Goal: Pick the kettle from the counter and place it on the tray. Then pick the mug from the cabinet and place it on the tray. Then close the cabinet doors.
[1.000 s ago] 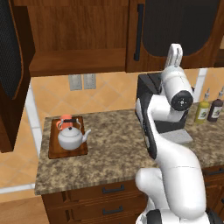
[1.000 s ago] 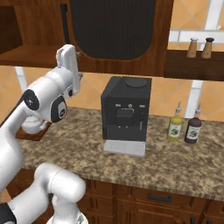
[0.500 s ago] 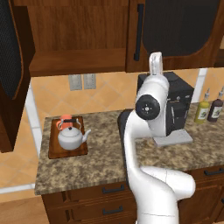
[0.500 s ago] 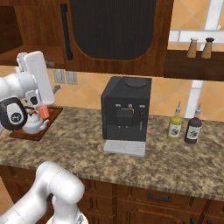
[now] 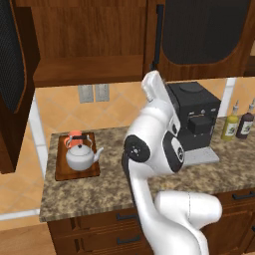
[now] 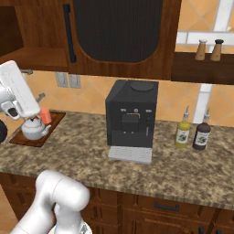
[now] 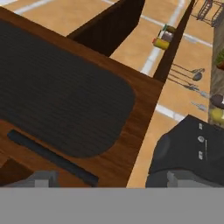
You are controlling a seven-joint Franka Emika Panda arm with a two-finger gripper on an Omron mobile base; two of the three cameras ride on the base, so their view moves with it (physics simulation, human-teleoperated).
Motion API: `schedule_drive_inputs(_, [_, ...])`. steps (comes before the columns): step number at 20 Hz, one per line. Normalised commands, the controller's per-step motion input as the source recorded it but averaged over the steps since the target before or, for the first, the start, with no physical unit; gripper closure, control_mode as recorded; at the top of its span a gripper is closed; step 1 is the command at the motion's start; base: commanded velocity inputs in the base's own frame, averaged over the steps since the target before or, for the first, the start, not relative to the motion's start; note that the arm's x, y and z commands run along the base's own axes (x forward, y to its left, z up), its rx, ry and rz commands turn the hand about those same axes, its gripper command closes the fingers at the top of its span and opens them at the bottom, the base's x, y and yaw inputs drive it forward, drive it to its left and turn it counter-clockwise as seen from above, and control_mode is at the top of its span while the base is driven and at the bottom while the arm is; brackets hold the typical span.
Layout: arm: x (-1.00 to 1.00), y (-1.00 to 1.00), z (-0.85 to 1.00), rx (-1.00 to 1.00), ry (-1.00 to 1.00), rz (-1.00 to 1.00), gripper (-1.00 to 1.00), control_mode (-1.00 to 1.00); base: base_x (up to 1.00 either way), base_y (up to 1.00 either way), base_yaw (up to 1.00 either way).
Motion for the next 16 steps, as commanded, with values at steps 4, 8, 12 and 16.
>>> schedule_drive_inputs(4, [-0.27,0.72,-0.09,-0.40,0.04,-0.09,-1.00,-1.00,0.00,0.00,0.00])
schedule_drive_inputs(8, [-0.08,0.69,-0.23,-0.38,0.11,-0.18,-1.00,-1.00,0.00,0.00,0.00])
schedule_drive_inputs(12, [-0.01,0.71,-0.34,-0.31,0.14,-0.23,-1.00,-1.00,0.00,0.00,0.00])
schedule_drive_inputs(16, [-0.13,0.81,-0.12,-0.27,0.12,-0.21,-1.00,-1.00,0.00,0.00,0.00])
